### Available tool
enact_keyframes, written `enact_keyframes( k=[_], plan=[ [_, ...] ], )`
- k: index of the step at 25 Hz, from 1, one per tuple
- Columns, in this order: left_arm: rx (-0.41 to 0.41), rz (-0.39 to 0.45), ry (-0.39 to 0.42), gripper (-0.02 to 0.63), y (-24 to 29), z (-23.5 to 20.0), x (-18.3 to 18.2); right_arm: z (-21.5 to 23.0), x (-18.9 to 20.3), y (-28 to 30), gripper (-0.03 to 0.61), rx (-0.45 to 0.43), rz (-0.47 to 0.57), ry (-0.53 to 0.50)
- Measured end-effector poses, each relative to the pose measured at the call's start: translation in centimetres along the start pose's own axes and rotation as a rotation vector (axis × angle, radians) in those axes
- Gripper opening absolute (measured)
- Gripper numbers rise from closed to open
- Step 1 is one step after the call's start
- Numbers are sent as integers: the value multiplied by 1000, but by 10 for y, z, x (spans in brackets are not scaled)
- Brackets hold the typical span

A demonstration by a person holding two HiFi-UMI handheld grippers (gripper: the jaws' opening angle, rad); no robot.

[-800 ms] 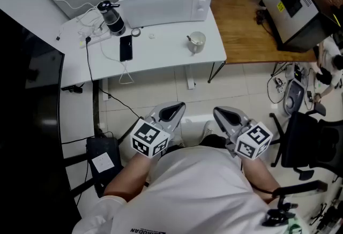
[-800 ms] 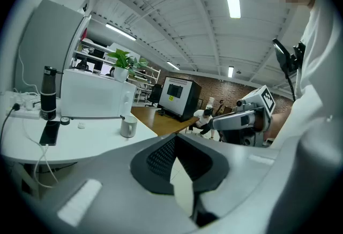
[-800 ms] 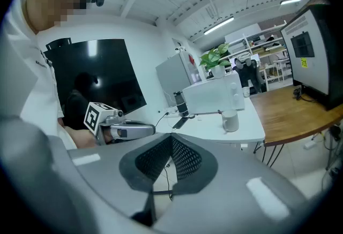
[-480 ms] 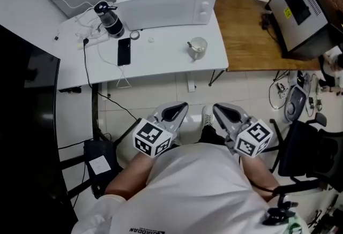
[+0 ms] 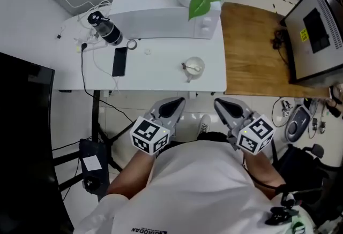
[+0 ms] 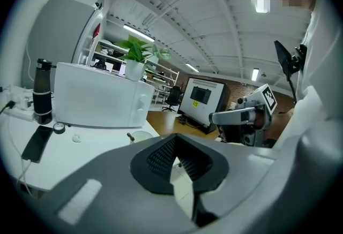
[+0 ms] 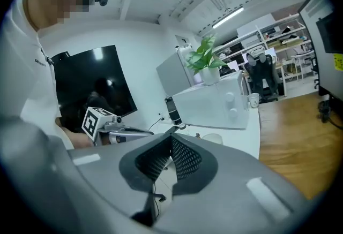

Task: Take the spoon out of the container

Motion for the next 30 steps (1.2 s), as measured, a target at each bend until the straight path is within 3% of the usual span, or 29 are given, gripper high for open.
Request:
enact_keyframes(
  k=[6,11,20,30],
  plan=[
    [-108,25,-14,5,35,-10,-16,51,-16,3,4,-83,-31,-14],
    [-129,33,-5,5,49,-12,-26,73,-17,4,3,-87,-29,5],
    [-97,-37,0,5,52,-37,-24,73,-17,8,5,18,19,50],
    [-77,-7,-75,9,62,-79,-20,72,-4,25,5,107,7,94]
  ],
)
Point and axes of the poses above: the fingertips, and each gripper's own axes: y forward along the fingers, z to its right, x out of its underside, the point moved 9 cm from there along -y, backward along the fingers, and after that the axes turned 3 degrees about z, right-handed, at the moved point
